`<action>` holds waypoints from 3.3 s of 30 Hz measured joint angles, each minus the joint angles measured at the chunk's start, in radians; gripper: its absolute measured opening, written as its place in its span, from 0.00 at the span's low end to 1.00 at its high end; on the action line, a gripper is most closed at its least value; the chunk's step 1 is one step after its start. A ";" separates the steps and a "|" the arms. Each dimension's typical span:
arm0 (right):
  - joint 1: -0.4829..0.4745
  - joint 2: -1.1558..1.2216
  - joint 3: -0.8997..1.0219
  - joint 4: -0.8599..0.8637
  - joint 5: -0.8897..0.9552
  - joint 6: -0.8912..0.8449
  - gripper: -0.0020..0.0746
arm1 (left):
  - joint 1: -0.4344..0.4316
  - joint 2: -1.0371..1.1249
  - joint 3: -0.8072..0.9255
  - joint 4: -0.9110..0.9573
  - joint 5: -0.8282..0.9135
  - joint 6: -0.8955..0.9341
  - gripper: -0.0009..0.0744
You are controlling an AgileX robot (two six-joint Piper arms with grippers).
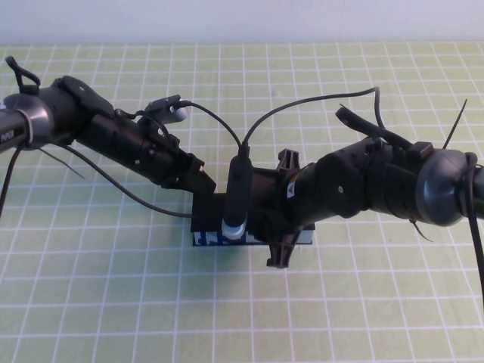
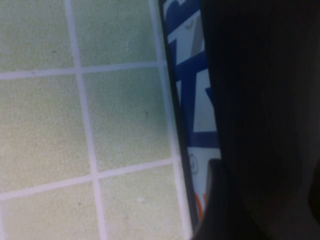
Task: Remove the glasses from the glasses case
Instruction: Pick up the glasses from the glasses case
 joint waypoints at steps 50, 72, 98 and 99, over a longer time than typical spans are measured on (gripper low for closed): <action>0.004 -0.041 -0.003 -0.044 0.013 -0.010 0.04 | 0.025 -0.060 -0.001 0.006 0.038 0.000 0.01; 0.004 -0.041 -0.003 -0.044 -0.028 0.085 0.03 | 0.060 -0.461 0.635 -0.338 -0.096 0.682 0.01; 0.004 -0.041 -0.003 -0.021 -0.041 0.095 0.03 | 0.060 -0.229 0.618 -0.703 -0.133 1.038 0.01; 0.004 -0.041 -0.003 -0.022 -0.041 0.095 0.03 | 0.060 -0.222 0.618 -0.710 -0.134 1.042 0.01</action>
